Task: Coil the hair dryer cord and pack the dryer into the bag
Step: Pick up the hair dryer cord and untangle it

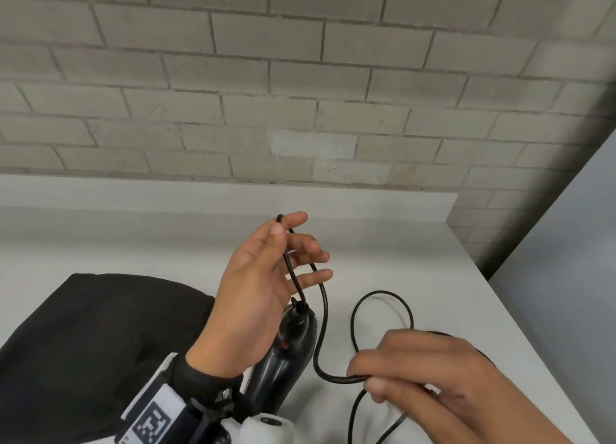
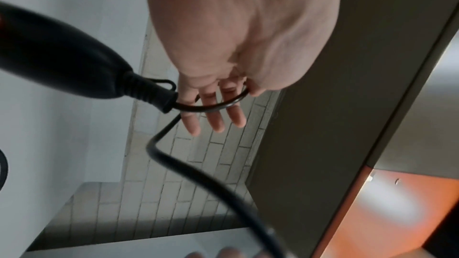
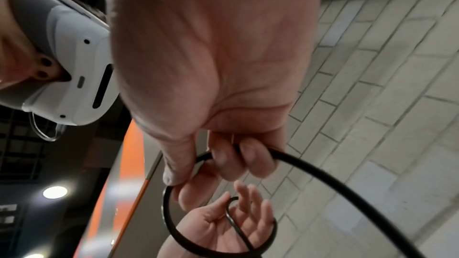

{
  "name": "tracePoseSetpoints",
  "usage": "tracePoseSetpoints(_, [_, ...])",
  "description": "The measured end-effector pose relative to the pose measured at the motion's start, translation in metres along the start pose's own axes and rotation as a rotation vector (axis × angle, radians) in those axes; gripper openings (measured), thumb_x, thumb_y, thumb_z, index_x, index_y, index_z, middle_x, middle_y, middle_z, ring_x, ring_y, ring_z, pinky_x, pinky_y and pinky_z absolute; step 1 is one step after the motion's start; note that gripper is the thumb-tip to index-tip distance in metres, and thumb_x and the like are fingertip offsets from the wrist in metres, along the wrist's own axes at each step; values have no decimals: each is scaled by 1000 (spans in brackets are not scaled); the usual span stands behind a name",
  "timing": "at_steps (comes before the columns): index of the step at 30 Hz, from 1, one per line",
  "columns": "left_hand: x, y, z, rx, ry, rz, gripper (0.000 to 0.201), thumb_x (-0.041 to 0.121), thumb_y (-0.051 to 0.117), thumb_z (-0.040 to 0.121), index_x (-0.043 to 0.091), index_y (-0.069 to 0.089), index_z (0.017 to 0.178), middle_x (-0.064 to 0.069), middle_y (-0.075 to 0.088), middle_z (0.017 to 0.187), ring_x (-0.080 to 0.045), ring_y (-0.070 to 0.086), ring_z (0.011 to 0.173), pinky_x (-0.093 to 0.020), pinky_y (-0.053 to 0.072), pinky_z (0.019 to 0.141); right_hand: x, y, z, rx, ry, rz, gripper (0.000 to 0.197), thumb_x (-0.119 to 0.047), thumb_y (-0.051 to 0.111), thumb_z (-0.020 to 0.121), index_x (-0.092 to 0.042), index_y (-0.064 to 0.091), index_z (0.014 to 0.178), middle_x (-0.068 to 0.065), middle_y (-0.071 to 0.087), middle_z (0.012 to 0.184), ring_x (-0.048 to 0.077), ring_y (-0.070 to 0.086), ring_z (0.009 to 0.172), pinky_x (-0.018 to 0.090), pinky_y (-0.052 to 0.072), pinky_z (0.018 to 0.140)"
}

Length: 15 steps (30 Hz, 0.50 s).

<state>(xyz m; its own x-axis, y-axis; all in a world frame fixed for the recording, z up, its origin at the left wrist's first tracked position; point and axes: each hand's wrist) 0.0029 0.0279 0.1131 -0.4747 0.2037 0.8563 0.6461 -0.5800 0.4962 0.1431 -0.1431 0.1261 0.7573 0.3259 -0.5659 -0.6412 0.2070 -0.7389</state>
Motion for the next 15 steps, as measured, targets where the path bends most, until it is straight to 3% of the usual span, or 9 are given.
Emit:
tracePoseSetpoints(3, [-6, 4, -5, -53, 1, 66, 36, 30, 45, 102, 7, 57, 127, -13, 68, 94, -35, 68, 98, -52, 56, 88, -6, -1, 11, -14, -12, 38, 16, -40, 50, 98, -41, 65, 102, -15, 57, 79, -4, 52, 69, 3, 36, 65])
tracePoseSetpoints(6, [-12, 6, -9, -135, -6, 138, 40, 34, 43, 97, 12, 56, 129, -14, 70, 98, -37, 69, 99, -48, 57, 87, -7, 3, 25, 25, -34, 84, 17, -31, 53, 98, -27, 69, 100, -13, 59, 76, -3, 52, 70, 3, 36, 68])
tracePoseSetpoints(10, [-16, 4, -15, -270, 11, 289, 36, 39, 42, 99, 25, 54, 131, -7, 71, 88, -29, 66, 71, -37, 52, 68, -9, 2, 36, 166, -23, 189, 16, -21, 58, 94, -23, 73, 98, -9, 61, 71, 5, 60, 73, 7, 42, 76])
tracePoseSetpoints(13, [-20, 2, -16, -328, -5, 280, 40, 41, 42, 102, 18, 50, 134, -3, 64, 65, -24, 60, 52, -39, 47, 62, -9, -2, 44, 286, -6, 216, 16, -20, 60, 94, -31, 72, 97, -14, 65, 66, 9, 64, 71, 9, 42, 70])
tracePoseSetpoints(15, [-21, 1, -15, -332, -25, 203, 48, 49, 50, 99, 15, 51, 132, -4, 57, 62, -21, 53, 46, -35, 44, 59, -6, -3, 47, 347, 8, 245, 15, -19, 62, 93, -30, 72, 94, -17, 65, 69, 7, 65, 73, 7, 42, 69])
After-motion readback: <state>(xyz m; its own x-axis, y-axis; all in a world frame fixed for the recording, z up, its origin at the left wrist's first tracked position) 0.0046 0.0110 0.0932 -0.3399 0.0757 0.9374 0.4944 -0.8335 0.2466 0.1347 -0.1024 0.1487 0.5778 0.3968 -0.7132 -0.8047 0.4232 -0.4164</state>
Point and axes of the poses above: each hand's wrist, its own z-axis towards the middle knuckle, its own y-axis out of the palm, x = y × z
